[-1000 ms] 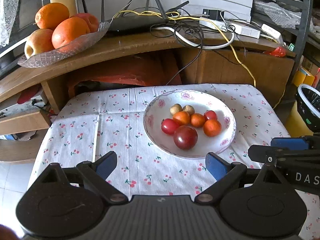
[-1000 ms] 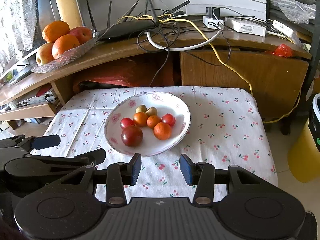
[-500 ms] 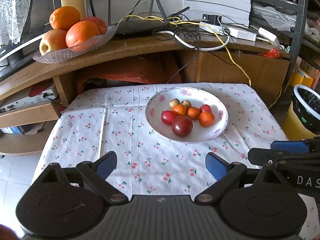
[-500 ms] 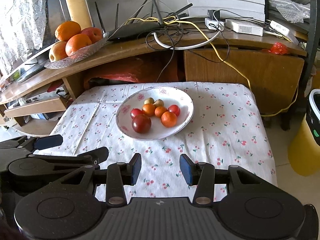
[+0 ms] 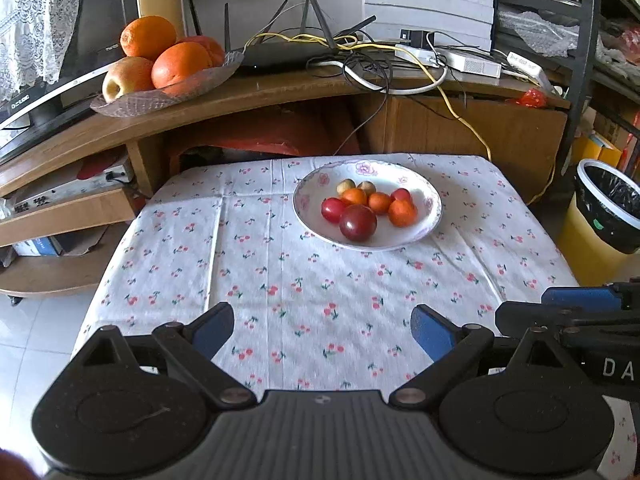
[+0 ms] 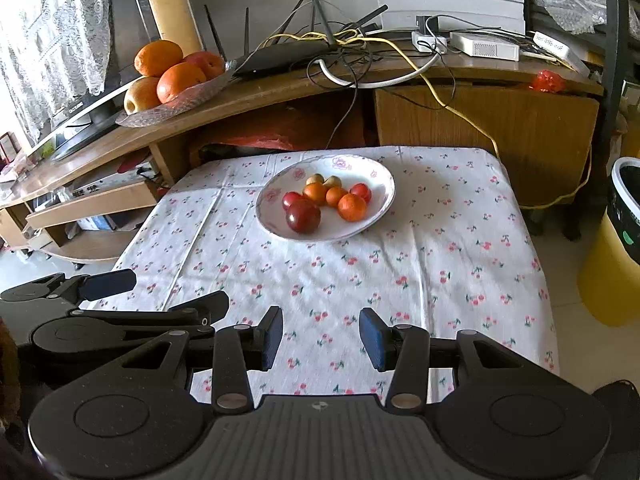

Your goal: Organize fruits

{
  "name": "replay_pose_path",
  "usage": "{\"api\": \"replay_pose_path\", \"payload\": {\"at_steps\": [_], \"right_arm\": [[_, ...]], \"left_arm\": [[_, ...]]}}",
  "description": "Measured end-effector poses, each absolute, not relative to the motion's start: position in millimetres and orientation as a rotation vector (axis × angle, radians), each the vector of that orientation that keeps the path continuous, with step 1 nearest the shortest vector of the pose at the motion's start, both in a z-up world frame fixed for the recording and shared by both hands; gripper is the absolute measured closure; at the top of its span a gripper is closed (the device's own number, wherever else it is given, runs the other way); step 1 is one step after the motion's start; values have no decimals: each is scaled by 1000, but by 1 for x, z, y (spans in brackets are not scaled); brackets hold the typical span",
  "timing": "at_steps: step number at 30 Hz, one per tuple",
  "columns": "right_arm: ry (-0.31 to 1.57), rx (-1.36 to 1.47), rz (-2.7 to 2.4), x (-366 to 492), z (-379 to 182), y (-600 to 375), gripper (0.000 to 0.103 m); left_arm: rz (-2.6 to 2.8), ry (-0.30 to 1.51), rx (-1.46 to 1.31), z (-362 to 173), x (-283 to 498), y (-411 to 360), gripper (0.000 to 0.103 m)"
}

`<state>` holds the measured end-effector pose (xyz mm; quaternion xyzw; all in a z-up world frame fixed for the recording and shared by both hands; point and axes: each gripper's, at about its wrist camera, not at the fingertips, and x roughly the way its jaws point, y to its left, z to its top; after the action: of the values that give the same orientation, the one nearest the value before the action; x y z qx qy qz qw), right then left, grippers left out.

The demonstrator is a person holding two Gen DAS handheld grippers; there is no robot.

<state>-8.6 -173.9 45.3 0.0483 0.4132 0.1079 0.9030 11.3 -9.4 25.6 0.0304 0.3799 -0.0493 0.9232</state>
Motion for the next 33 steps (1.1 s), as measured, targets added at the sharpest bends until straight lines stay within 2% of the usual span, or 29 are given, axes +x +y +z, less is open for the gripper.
{"api": "replay_pose_path", "payload": {"at_steps": [6,9,33], "right_arm": [[851,113,238,-24,48,-174,62],[843,104,230,-30,49,-174,58],[870,112,197,-60,41,-181,57]], "left_arm": [[-99,776,44,29,-7,-5,1],[-104,776,30,30,-11,-3,1],[-104,776,71,29,-45,-5,0]]}}
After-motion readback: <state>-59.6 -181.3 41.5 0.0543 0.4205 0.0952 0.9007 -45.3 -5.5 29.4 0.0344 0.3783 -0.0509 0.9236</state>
